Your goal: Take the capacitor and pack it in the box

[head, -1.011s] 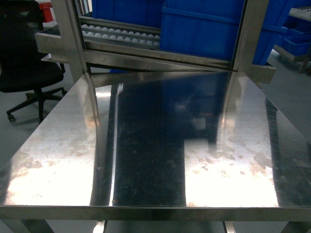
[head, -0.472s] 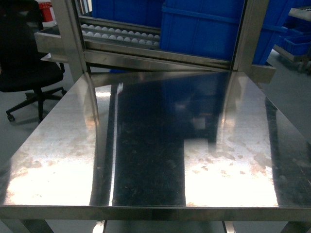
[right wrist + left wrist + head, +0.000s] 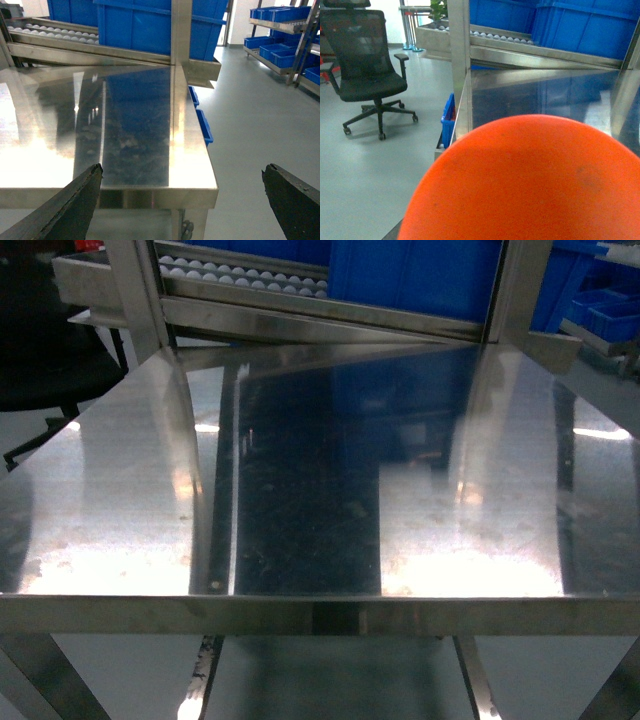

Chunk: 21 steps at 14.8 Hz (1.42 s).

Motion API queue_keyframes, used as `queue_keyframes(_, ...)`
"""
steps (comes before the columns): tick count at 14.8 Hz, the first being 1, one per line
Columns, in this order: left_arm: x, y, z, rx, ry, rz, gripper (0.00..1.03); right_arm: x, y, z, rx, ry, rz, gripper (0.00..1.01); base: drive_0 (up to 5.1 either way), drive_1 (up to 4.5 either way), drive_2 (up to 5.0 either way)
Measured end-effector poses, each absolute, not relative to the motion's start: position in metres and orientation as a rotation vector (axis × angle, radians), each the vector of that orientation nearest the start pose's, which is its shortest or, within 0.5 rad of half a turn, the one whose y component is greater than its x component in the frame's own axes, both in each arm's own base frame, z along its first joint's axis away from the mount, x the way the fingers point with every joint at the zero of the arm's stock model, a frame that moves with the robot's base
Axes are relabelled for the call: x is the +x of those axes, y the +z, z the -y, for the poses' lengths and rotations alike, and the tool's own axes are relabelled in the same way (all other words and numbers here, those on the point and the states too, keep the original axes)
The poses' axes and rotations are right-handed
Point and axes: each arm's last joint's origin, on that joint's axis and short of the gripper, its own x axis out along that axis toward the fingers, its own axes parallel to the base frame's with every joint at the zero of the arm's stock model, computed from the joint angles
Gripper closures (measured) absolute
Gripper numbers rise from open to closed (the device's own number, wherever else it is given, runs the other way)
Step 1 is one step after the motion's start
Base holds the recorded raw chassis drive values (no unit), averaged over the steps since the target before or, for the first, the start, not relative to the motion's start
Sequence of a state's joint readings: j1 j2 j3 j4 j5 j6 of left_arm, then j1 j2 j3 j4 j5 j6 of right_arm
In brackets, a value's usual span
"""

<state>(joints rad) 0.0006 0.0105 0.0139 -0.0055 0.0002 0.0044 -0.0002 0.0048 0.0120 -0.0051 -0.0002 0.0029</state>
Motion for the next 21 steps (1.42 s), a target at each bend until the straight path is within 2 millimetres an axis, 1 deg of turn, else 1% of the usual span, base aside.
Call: queue_keyframes(21, 0.0975, 0.1668, -0.0001, 0.004, 0.002, -0.003, 0.60, 0.0973, 0.1667, 0.0000, 0.004, -0.001, 0.001, 0.03, 0.0, 0.00, 0.0)
